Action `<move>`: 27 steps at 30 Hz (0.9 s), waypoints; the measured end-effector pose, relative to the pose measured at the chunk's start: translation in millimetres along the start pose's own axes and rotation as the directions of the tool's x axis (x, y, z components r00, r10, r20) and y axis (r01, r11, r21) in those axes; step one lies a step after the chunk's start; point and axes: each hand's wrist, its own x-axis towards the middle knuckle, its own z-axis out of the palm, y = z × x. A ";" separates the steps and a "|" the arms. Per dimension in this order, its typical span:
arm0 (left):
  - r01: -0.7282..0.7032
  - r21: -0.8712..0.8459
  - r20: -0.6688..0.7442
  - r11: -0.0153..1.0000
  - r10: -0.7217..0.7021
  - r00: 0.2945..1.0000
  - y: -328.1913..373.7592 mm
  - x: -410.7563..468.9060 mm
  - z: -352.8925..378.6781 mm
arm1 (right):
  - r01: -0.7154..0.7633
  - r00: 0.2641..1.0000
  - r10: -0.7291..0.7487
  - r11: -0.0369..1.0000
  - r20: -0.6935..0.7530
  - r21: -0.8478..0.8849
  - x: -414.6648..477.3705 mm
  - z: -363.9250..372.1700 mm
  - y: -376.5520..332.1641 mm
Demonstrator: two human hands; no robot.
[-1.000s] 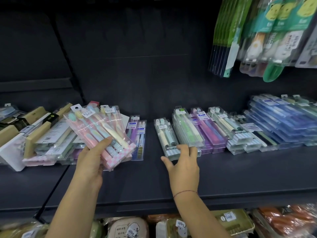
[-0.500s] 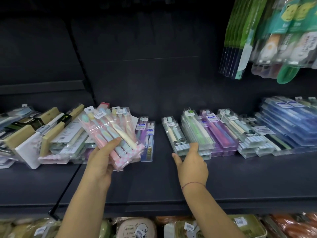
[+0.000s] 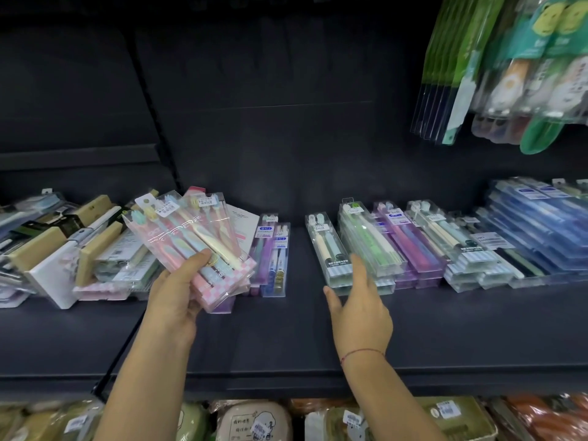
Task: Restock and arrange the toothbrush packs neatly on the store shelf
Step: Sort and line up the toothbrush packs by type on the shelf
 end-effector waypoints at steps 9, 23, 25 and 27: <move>0.004 0.013 -0.002 1.000 -0.004 1.000 -0.5 -0.2 -0.3 | 0.037 0.997 -0.038 0.999 0.072 0.022 19.8 2.3 -0.6; -0.011 0.015 0.002 1.000 0.011 1.000 -0.4 -1.7 -0.3 | 0.570 0.730 -0.509 0.822 0.457 0.004 1.4 45.3 -25.1; -0.011 0.018 0.000 1.000 0.011 1.000 -1.0 -0.2 -1.2 | 0.585 0.723 -0.515 0.811 0.460 -0.012 -1.0 42.5 -20.3; -0.007 0.025 0.009 1.000 0.007 1.000 -2.4 -0.3 -0.3 | 0.589 0.724 -0.521 0.808 0.453 -0.013 -7.6 36.6 -12.7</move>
